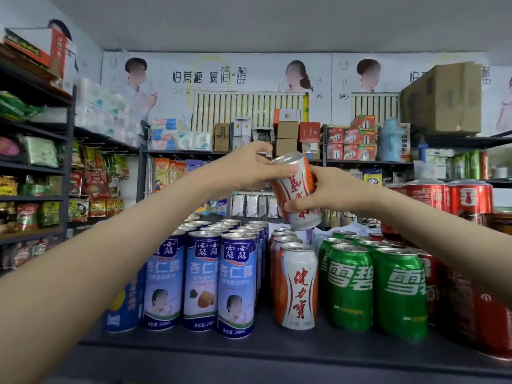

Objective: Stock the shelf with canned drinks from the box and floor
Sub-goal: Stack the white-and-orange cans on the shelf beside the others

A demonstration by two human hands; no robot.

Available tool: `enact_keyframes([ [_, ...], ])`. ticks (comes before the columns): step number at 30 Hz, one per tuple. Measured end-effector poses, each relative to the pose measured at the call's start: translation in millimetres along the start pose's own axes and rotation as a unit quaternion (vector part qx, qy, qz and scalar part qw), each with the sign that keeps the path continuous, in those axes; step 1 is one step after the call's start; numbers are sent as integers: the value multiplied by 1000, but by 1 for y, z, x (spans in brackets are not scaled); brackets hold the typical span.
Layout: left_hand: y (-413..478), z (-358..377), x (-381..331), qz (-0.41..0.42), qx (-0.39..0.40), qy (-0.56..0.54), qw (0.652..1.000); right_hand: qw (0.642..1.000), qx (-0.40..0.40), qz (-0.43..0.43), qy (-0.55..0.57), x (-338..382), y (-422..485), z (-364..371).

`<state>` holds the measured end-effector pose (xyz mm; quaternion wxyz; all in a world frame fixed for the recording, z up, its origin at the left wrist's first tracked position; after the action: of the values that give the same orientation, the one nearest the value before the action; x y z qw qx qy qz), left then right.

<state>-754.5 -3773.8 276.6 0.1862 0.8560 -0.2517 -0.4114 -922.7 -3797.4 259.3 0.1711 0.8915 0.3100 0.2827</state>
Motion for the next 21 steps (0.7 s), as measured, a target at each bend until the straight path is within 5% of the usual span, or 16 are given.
enact_keyframes([
  [6, -16, -3, 39, -60, 157, 280, 945, 978, -13, 121, 171, -33, 22, 28],
  [16, -7, -4, 58, -62, 199, 316, 925, 951, -11, 159, 265, -45, 57, 42],
  [21, 3, -3, 77, -108, 259, 379, 882, 950, -11, 182, 254, -55, 76, 46],
])
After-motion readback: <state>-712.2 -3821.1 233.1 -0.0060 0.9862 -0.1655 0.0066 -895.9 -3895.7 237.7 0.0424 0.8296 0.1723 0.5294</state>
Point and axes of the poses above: each hand's wrist, its own y-axis towards the middle knuckle, its own z-axis out of the palm, x = y × z, the point moved 2 cm from there along y, towards the middle knuckle, and after that the axes turned 3 degrees about x, right-handed, at the moved point
